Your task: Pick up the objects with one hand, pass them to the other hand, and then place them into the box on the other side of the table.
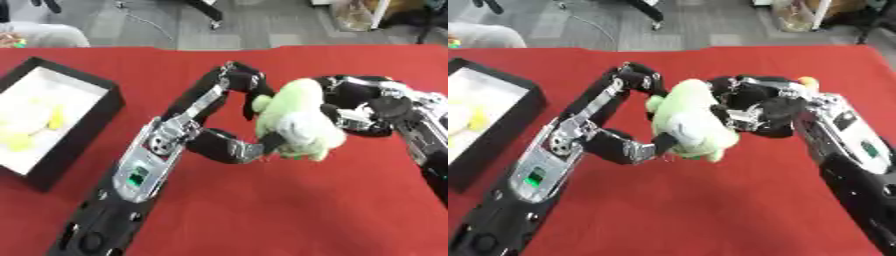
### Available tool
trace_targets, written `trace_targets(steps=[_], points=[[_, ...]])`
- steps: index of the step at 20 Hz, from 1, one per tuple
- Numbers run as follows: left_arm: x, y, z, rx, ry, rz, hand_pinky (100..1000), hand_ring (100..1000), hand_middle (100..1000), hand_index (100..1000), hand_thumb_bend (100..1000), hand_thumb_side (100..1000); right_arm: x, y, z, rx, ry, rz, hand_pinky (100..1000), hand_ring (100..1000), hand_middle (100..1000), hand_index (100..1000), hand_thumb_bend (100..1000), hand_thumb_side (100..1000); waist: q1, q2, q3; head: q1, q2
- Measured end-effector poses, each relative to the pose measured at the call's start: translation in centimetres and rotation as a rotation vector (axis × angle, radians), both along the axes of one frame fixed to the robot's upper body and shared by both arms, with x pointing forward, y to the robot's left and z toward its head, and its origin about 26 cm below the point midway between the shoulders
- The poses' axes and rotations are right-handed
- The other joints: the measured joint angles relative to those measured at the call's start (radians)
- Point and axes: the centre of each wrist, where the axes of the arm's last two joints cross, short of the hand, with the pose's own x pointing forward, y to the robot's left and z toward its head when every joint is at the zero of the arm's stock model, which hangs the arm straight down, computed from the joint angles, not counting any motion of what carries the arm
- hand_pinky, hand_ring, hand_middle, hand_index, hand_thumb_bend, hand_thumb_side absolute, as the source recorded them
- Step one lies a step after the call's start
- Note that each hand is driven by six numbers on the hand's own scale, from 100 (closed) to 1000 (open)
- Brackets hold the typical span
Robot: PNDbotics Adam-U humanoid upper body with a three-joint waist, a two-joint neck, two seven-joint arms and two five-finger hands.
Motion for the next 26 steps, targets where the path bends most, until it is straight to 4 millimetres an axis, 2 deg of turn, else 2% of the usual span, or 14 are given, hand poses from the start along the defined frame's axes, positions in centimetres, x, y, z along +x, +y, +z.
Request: trace_targets(steps=[1, 5, 9, 20, 26], points=[[0.0, 0.0, 0.0, -0.002, 0.001, 0.001, 282, 276, 323, 472, 280, 263, 0.0, 0.0, 0.0, 0.001, 0.003, -0.007, 622, 682, 608, 520, 104, 161, 0.0, 0.0, 0.0, 0.0, 0.0], [0.0, 0.0, 0.0, -0.013, 0.006, 0.008, 282, 268, 307, 456, 274, 259, 0.1, -0.1, -0.1, 0.004, 0.019, -0.055, 621, 689, 622, 550, 196, 327, 0.0, 0.0, -0.001, 0.0, 0.0], [0.0, 0.0, 0.0, -0.024, 0.007, 0.013, 280, 266, 304, 451, 275, 252, 0.3, -0.3, -0.3, 0.001, 0.043, -0.154, 621, 693, 635, 572, 224, 399, 0.0, 0.0, -0.001, 0.0, 0.0], [0.1, 0.0, -0.3, -0.017, 0.003, 0.054, 274, 259, 302, 448, 292, 233, 0.6, -0.9, -0.3, 0.034, 0.106, -0.351, 620, 691, 631, 577, 200, 412, 0.0, 0.0, -0.001, 0.001, 0.0], [0.6, 1.2, -1.3, -0.012, 0.008, 0.151, 275, 260, 304, 449, 299, 232, -0.1, -1.6, 1.1, 0.098, 0.03, -0.468, 617, 684, 623, 571, 167, 399, 0.0, 0.0, -0.009, 0.014, 0.0]])
